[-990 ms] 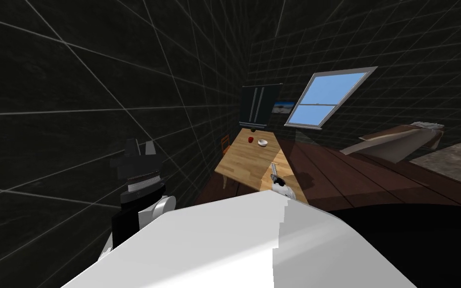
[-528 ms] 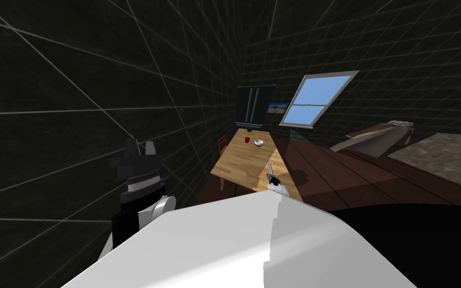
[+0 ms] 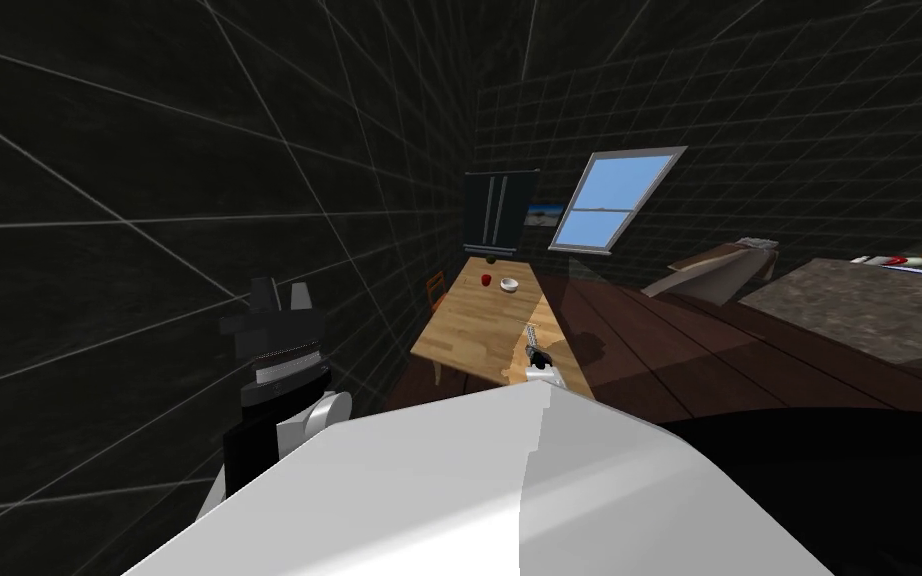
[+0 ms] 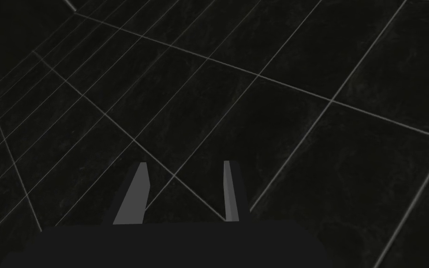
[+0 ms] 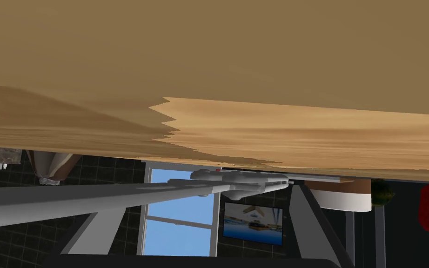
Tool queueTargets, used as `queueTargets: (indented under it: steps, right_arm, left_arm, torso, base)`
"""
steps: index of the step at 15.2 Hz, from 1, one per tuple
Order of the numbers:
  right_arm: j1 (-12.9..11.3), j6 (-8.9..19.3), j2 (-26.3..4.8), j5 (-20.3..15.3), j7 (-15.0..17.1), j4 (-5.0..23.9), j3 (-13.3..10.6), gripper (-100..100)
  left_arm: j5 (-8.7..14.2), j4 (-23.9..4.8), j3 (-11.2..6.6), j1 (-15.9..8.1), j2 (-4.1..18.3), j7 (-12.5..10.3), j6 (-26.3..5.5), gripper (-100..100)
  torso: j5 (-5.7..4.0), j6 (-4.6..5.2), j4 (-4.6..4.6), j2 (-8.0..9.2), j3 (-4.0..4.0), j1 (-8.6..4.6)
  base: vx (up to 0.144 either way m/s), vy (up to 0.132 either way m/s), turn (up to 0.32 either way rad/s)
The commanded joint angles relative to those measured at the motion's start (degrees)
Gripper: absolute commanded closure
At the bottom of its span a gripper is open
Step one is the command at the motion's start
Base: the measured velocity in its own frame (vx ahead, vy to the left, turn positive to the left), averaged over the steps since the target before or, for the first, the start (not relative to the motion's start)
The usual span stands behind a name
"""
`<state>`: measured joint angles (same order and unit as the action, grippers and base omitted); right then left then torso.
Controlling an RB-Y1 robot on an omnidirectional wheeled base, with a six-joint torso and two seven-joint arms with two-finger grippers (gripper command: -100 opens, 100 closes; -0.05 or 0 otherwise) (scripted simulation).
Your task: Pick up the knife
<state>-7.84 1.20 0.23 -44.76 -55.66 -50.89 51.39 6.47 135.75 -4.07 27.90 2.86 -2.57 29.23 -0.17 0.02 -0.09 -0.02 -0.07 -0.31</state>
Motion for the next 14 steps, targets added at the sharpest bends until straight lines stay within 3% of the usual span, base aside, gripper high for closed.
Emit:
queueTargets:
  steps: [1, 5, 6, 7, 10, 12, 13, 14]
  right_arm:
    - [0.0, 0.0, 0.0, 0.0, 0.0, 0.0, 0.0, 100]
    - [-0.06, -0.1, -0.01, -0.05, -0.09, -0.04, -0.1, 100]
    - [0.13, -0.25, -2.07, 2.74, -1.43, 1.81, -0.23, 100]
    - [0.13, -0.25, -2.07, 2.74, -1.43, 1.81, -0.23, 100]
    - [-0.35, -1.7, -6.75, 7.33, -5.2, 6.2, 0.73, 100]
    - [-0.35, -1.7, -6.86, 8.78, -5.2, 7.19, 0.73, 100]
    - [-0.59, -2.42, -9.26, 10.79, -7.08, 9.12, 1.21, 100]
    - [-0.59, -2.42, -9.26, 11.8, -7.08, 9.88, 1.21, 100]
  left_arm:
    - [0.0, 0.0, 0.0, 0.0, 0.0, 0.0, 0.0, 0]
    - [0.0, 0.0, 0.0, 0.0, 0.0, 0.0, 0.0, 0]
    - [0.0, 0.0, 0.0, 0.0, 0.0, 0.0, 0.0, 0]
    - [0.0, 0.0, 0.01, -0.01, -0.01, 0.0, 0.0, 0]
    - [0.0, 0.0, 0.02, -0.02, -0.01, 0.0, 0.0, 0]
    - [0.0, 0.0, 0.02, -0.02, -0.01, 0.0, 0.0, 0]
    - [0.0, 0.0, 0.01, -0.01, -0.01, 0.0, 0.0, 0]
    - [0.0, 0.0, 0.01, -0.02, -0.01, 0.0, 0.0, 0]
  torso:
    - [0.0, 0.0, 0.0, 0.0, 0.0, 0.0]
    - [-0.07, 0.07, -0.03, 0.02, 0.0, -0.04]
    - [-0.08, 0.07, -0.03, 0.01, -0.01, -0.06]
    - [-0.09, 0.03, -0.01, 0.06, 0.02, 0.02]
    - [-0.19, -0.03, -0.05, 0.12, 0.03, 0.11]
    - [-0.25, -0.03, -0.07, 0.14, 0.02, 0.12]
    - [-0.29, -0.01, -0.1, 0.09, -0.01, 0.04]
    - [-0.29, -0.04, -0.08, 0.07, -0.02, 0.01]
  base:
    - [0.006, -0.009, 0.002]
    - [0.001, 0.0, 0.006]
    - [-0.028, 0.044, 0.153]
    - [-0.041, 0.068, 0.149]
    - [-0.059, 0.09, 0.165]
    - [-0.042, 0.074, 0.087]
    - [-0.038, 0.07, 0.121]
    - [-0.036, 0.071, 0.14]
